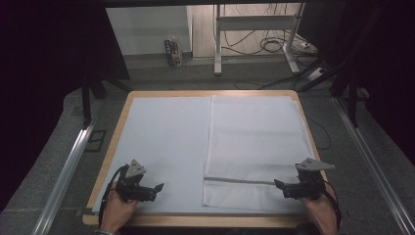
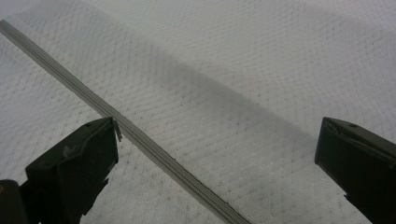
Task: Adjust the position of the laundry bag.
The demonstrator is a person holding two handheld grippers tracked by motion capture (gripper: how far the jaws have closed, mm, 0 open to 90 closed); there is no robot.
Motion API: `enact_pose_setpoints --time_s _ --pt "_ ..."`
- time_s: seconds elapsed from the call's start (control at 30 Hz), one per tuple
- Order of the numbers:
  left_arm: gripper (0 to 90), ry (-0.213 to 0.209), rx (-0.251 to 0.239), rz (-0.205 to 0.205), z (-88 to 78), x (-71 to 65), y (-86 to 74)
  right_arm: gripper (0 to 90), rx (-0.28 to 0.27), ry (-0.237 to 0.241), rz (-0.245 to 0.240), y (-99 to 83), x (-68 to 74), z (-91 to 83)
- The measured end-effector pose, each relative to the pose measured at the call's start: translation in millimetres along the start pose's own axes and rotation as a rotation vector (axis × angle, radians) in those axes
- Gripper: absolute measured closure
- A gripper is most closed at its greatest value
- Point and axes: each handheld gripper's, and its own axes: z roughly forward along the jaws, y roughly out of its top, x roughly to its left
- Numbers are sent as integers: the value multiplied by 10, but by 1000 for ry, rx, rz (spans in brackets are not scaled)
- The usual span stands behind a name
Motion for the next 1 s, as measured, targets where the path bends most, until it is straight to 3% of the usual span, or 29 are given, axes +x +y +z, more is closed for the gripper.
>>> enact_pose_setpoints --time_s 0.23,0.47,0.57,0.73,0.87,1.0 --pt "30 3 -17 10 47 23 3 0 19 11 29 -2 -13 18" --pt "20 33 -74 27 111 49 -5 0 32 0 12 6 -17 32" --pt "15 36 -98 5 100 69 2 0 37 -9 -6 9 -8 38" --pt "28 5 -80 -22 114 50 50 0 34 -16 -24 7 -2 46" --pt "34 -12 -53 4 159 -32 116 0 37 -18 -27 5 -2 48" --pt "32 2 0 22 215 -117 169 0 42 -19 -40 5 13 50"
